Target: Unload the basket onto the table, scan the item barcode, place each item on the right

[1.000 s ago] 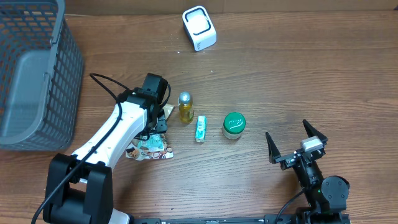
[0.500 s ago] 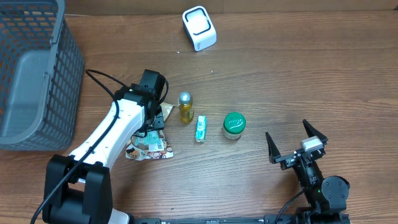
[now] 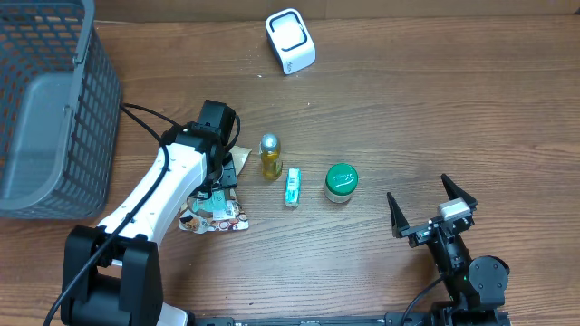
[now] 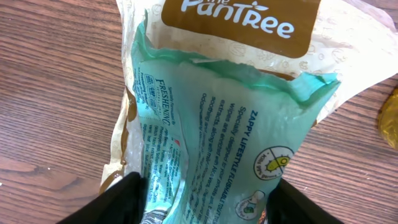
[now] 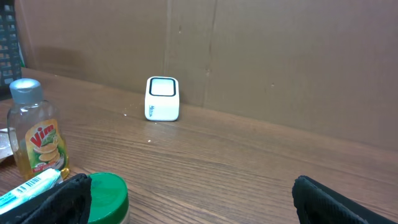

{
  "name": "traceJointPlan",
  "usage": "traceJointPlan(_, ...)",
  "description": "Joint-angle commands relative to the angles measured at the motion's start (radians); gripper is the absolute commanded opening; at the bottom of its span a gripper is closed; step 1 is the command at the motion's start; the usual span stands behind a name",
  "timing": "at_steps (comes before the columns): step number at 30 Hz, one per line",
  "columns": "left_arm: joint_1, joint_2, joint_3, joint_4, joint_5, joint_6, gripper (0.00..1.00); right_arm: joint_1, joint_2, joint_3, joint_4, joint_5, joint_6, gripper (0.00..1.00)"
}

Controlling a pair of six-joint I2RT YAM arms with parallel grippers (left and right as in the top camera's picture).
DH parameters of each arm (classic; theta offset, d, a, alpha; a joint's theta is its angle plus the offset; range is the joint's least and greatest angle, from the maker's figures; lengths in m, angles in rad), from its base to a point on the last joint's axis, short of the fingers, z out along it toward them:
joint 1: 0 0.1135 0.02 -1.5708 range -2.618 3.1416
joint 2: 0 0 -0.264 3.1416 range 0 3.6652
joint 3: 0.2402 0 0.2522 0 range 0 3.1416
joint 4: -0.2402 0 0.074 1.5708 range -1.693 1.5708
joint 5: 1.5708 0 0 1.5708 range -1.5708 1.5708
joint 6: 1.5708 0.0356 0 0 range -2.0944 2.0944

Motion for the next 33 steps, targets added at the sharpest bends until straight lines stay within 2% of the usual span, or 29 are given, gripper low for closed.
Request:
traceJointPlan(1, 0.016, -0.012, 0.03, -0.002, 0.01, 0.019, 0.64, -0.004, -0.008, -0.011, 0.005, -0.004, 0.007, 1.0)
traceJointPlan(7, 0.031, -0.013, 0.159, -0.105, 0.021, 0.026, 0.68, -0.004, -0.008, -0.011, 0.005, -0.004, 0.007, 1.0)
traceJointPlan(8, 0.031, -0.013, 0.17, -0.114, 0.035, 0.027, 0.63, -0.004, -0.008, -0.011, 0.005, -0.004, 0.007, 1.0)
traceJointPlan(9, 0.031, -0.013, 0.175, -0.118, 0.056, 0.034, 0.5, -0.004, -0.008, -0.011, 0.005, -0.004, 0.007, 1.0)
traceJointPlan(10, 0.031, -0.013, 0.175, -0.118, 0.076, 0.05, 0.33, -0.004, -0.008, -0.011, 0.005, -0.004, 0.007, 1.0)
traceJointPlan(11, 0.031, -0.011, 0.175, -0.123, 0.092, 0.062, 0.24, -0.004, -0.008, -0.011, 0.005, -0.004, 0.007, 1.0)
traceJointPlan(13, 0.031, -0.009, 0.172, -0.138, 0.096, 0.064, 0.17, -0.004, -0.008, -0.011, 0.005, -0.004, 0.007, 1.0)
traceJointPlan(23, 0.031, -0.008, 0.09, -0.118, 0.095, 0.063, 0.21, -0.004, -0.008, -0.011, 0.005, -0.004, 0.007, 1.0)
traceJointPlan(28, 0.031, -0.004, 0.006, -0.046, 0.095, 0.063, 0.21, -0.004, -0.008, -0.011, 0.005, -0.004, 0.007, 1.0)
traceJointPlan(33, 0.031, -0.002, -0.072, 0.043, 0.095, 0.063, 0.27, -0.004, -0.008, -0.011, 0.005, -0.004, 0.007, 1.0)
